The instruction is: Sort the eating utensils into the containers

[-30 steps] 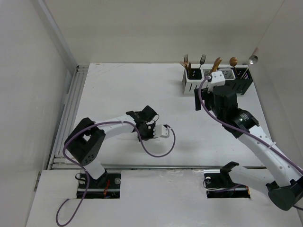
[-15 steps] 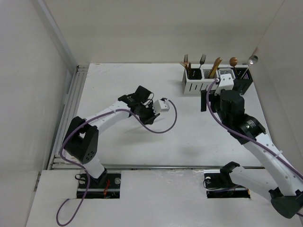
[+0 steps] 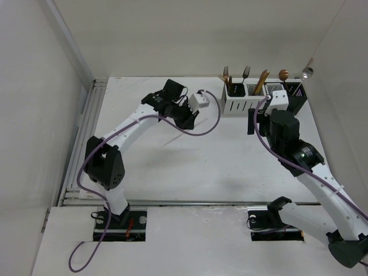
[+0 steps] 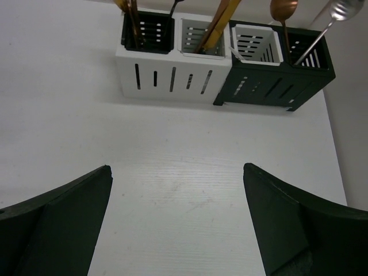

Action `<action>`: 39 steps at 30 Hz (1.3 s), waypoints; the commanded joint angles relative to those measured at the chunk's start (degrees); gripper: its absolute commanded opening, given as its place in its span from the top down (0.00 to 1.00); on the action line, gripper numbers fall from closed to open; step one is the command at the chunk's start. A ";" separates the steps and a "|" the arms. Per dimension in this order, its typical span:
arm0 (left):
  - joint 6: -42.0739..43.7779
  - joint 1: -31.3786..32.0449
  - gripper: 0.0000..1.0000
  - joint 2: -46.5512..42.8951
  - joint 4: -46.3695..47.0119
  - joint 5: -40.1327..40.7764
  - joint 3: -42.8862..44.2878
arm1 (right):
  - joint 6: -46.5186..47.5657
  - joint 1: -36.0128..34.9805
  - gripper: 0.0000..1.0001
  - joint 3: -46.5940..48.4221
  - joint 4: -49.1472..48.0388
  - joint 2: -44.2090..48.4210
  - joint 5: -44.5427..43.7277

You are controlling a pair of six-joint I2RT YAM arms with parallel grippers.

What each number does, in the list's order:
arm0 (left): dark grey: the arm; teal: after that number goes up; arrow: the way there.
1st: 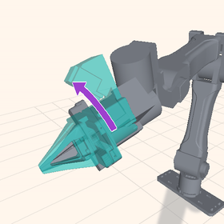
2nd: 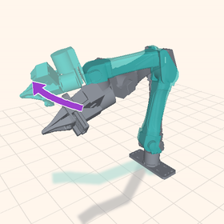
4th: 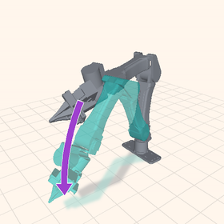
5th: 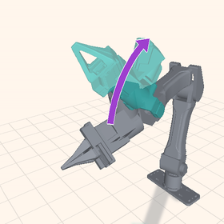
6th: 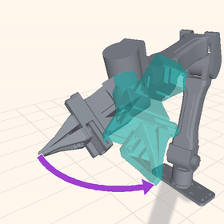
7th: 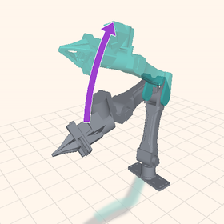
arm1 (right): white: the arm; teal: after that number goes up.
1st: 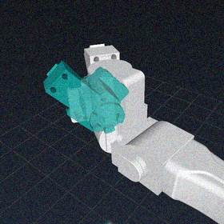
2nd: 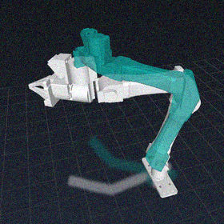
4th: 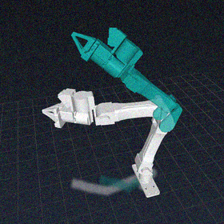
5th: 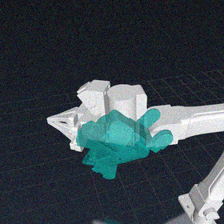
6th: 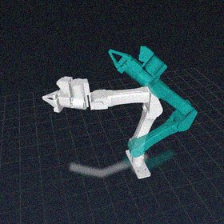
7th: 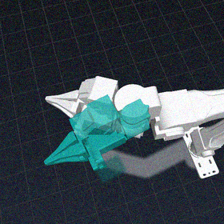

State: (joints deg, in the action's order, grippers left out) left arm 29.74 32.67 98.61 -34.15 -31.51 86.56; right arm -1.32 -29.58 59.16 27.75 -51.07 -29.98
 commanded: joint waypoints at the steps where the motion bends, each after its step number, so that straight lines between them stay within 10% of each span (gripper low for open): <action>1: -3.98 -1.28 1.00 1.58 -1.00 -4.52 11.29 | -0.08 2.50 0.00 2.19 -3.67 0.44 -3.76; 8: -9.51 -1.82 1.00 11.77 8.02 -7.52 36.71 | -1.23 11.11 0.00 15.71 -3.13 -3.77 -11.41; 16: -25.24 -1.21 1.00 15.90 40.21 -7.52 37.43 | 9.76 14.28 0.00 18.28 -12.01 -9.31 -11.70; 26: -38.06 -1.29 1.00 22.59 44.08 -13.23 46.59 | 11.00 19.83 0.00 8.19 -19.72 -8.78 50.33; 39: -48.36 -5.16 1.00 15.12 51.37 -21.13 34.04 | -7.63 20.35 0.00 4.65 -52.34 -25.48 71.28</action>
State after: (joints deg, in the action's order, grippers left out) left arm -15.92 27.81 119.50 11.75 -49.50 123.39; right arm -2.79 -9.69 61.45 -11.33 -75.20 33.43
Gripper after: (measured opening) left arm 0.034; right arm 0.999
